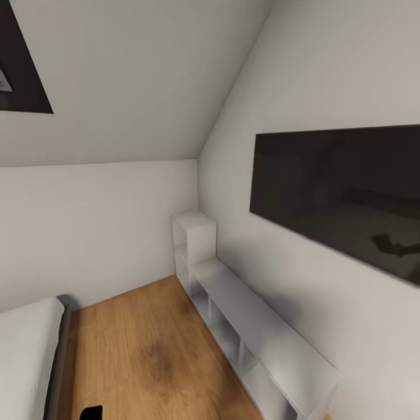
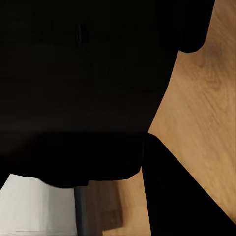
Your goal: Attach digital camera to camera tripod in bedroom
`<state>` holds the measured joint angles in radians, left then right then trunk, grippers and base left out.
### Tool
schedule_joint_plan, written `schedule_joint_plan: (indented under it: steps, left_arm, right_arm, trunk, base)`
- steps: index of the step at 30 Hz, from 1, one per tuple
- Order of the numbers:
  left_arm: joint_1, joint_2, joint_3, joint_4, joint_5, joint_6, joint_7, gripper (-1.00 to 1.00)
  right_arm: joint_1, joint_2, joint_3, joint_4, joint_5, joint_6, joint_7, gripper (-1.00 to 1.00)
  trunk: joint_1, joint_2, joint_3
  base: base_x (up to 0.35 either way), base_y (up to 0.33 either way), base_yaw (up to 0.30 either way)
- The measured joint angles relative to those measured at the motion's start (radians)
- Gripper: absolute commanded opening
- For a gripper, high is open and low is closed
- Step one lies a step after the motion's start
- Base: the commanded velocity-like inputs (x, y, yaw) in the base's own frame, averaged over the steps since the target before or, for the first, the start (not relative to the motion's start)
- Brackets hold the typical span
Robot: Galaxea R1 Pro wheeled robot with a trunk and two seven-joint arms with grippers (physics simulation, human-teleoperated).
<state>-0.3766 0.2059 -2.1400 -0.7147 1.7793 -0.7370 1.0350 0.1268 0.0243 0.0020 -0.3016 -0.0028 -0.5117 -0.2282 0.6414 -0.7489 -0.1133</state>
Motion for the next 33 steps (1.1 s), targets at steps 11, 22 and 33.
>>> schedule_joint_plan:
  steps: [11,22,33]
  left_arm:
    - [0.0,-0.011,-0.005,0.002,0.011,0.001,-0.011,-1.0]
    - [0.0,-0.012,-0.004,0.069,0.098,0.001,-0.146,-1.0]
    - [0.0,-0.013,-0.003,0.089,0.111,0.001,-0.174,-1.0]
  right_arm:
    - [0.0,0.001,0.0,0.001,0.0,0.0,0.0,1.0]
    - [0.0,0.001,0.0,0.001,0.0,0.0,0.0,1.0]
    - [0.0,0.0,0.001,0.001,0.0,0.0,0.0,1.0]
  trunk:
    - [-0.042,0.077,0.035]
    - [-0.084,0.154,0.069]
    - [-0.127,0.231,0.103]
  base:
    - [0.0,0.0,0.0]
    - [0.0,0.0,0.0]
    - [0.0,0.0,0.0]
